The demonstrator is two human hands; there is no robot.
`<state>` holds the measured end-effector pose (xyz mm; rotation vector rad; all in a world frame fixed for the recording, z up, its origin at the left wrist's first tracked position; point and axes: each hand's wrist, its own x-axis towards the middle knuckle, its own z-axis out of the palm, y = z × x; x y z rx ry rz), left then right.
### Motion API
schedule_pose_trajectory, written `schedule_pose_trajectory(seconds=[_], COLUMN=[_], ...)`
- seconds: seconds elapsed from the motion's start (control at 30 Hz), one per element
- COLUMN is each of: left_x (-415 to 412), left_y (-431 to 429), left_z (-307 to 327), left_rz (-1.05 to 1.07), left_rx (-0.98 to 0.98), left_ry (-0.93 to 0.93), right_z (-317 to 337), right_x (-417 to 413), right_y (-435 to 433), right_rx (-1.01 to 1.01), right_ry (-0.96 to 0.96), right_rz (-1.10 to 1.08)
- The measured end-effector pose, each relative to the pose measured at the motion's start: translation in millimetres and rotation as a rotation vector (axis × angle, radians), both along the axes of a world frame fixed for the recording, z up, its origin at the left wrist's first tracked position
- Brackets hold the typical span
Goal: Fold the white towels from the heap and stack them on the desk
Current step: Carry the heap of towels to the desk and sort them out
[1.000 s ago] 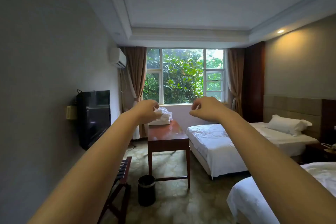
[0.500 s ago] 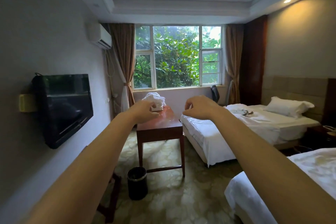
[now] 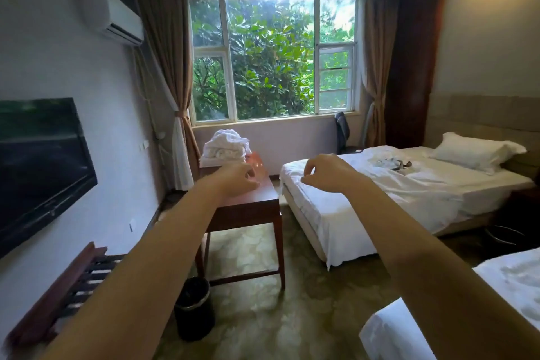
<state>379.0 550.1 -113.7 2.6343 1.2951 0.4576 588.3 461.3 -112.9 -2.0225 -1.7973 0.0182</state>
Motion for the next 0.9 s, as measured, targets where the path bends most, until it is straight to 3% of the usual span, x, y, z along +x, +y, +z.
schedule_pose_trajectory(seconds=[0.23,0.43,0.9], left_x=[79.5,148.5,355.8], left_y=[183.2,347.6,662.1], left_z=[-22.6,11.9,-25.3], left_rz=[-0.026,0.015,-0.034], left_rx=[0.019,0.156,0.018], left_ry=[-0.013,0.028,0.04], right_z=[-13.7,13.8,-24.4], right_x=[73.0,127.4,315.9], right_y=[175.6,342.0,656.3], right_rx=[0.021,-0.004,-0.046], right_ry=[-0.045,-0.064,-0.007], right_rz=[-0.005,0.007,0.036])
